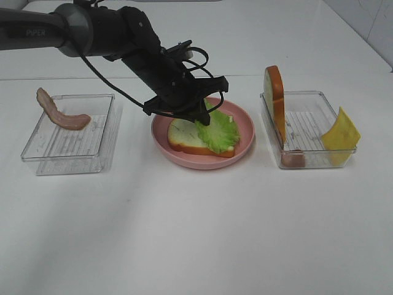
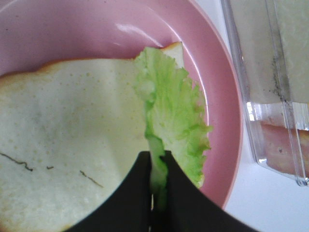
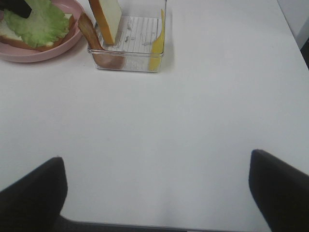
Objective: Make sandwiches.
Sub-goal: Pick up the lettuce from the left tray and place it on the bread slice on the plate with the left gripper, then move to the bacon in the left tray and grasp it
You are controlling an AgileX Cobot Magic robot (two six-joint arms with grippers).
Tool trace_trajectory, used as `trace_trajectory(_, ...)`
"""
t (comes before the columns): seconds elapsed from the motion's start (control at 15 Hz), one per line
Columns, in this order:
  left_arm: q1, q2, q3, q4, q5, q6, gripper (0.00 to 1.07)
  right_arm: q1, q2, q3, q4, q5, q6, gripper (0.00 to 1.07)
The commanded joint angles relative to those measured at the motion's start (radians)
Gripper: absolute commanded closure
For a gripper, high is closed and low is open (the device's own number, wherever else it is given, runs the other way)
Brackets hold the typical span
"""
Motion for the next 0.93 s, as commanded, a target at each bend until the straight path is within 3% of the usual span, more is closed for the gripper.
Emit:
trace_trajectory(0.07, 0.001, -0.003, -0.007, 0.020, -0.006, -0.008, 0.90, -0.006, -0.030, 0.002, 0.000, -0.005, -0.007, 0.08)
trace_trajectory(0.27, 0.001, -0.013, -0.007, 0.056, 0.004, -0.009, 0.16, -0.006, -0.030, 0.002, 0.000, -0.005, -0.007, 0.08)
trace_trajectory(0.33, 0.001, -0.022, -0.007, 0.061, 0.006, -0.009, 0.05, -0.006, -0.030, 0.002, 0.000, -0.005, -0.007, 0.08)
trace_trajectory(0.67, 0.001, -0.077, -0.042, 0.131, 0.074, -0.021, 0.05, -0.006, -0.030, 0.002, 0.000, -0.005, -0.007, 0.08)
trace_trajectory(0.8, 0.001, -0.099, -0.138, 0.293, 0.234, -0.099, 0.05, -0.006, -0.030, 0.002, 0.000, -0.005, -0.007, 0.08)
trace_trajectory(0.93, 0.001, -0.105, -0.248, 0.422, 0.419, -0.120, 0.05, -0.006, -0.030, 0.002, 0.000, -0.005, -0.007, 0.08)
